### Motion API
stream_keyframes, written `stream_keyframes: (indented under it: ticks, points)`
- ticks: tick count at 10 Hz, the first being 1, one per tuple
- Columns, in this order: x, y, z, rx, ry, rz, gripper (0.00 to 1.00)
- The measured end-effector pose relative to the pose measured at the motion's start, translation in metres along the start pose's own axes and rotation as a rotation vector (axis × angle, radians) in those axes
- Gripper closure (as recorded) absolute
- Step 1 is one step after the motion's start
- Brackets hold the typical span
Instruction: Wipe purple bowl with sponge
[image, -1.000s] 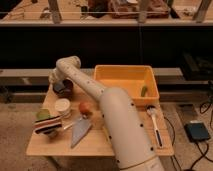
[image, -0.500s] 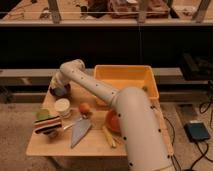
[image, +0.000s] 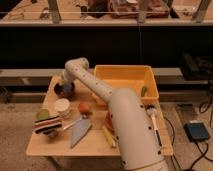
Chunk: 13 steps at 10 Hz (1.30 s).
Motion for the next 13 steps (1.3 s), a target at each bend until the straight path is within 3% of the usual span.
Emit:
stream_keyframes:
  ticks: [2, 4, 7, 9, 13]
  points:
    - [0.020, -0.006, 0.001, -0.001, 0.014, -0.004, 1.00]
    - [0.030, -0.040, 0.006, 0.038, 0.023, -0.044, 1.00]
    - [0.014, -0.072, 0.000, 0.092, 0.014, -0.111, 1.00]
    - [-0.002, -0.071, -0.005, 0.097, -0.003, -0.123, 1.00]
    - [-0.018, -0.033, -0.007, 0.056, -0.028, -0.074, 1.00]
